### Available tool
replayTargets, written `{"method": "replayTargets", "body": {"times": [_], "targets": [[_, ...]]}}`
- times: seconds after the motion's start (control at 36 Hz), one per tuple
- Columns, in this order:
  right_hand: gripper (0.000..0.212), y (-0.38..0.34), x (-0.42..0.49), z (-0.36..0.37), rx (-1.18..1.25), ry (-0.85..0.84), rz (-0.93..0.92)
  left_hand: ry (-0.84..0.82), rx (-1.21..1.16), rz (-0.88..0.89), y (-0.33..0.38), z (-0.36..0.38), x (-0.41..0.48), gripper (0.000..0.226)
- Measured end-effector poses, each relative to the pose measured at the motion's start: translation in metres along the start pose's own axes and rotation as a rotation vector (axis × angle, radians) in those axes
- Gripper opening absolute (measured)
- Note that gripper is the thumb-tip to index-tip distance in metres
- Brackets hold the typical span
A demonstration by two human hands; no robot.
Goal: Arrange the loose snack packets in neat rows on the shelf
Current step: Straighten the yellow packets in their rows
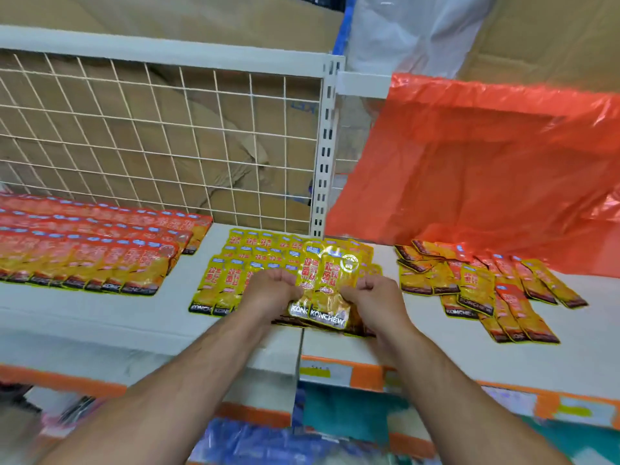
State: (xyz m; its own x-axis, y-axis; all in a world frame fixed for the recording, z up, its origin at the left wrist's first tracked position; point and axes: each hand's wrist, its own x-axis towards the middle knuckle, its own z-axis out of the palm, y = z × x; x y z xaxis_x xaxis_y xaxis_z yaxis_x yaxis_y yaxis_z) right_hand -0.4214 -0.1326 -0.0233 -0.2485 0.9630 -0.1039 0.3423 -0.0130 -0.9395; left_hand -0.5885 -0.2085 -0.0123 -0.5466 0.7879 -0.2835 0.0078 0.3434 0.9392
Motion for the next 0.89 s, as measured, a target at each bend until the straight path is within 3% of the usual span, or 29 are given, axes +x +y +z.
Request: {"method": "replayTargets", "body": {"times": [0.17, 0.36, 0.58, 0.89], "targets": [[0.044, -0.024, -0.023, 0.077, -0.018, -0.029, -0.031, 0.026, 0.086, 0.006, -0.019, -0.091, 0.008, 0.044], [0.044, -0.038, -0.026, 0.126, -0.124, -0.071, -0.033, 0.083, 0.254, 0.003, -0.039, -0.159, 0.018, 0.016], [0.048, -0.041, -0.027, 0.153, -0.161, -0.099, -0.012, 0.107, 0.540, 0.070, -0.052, -0.177, 0.025, 0.015], [0.051, -0.037, -0.032, 0.157, -0.094, -0.062, 0.047, 0.062, 0.747, 0.181, -0.057, -0.177, 0.026, 0.015]]}}
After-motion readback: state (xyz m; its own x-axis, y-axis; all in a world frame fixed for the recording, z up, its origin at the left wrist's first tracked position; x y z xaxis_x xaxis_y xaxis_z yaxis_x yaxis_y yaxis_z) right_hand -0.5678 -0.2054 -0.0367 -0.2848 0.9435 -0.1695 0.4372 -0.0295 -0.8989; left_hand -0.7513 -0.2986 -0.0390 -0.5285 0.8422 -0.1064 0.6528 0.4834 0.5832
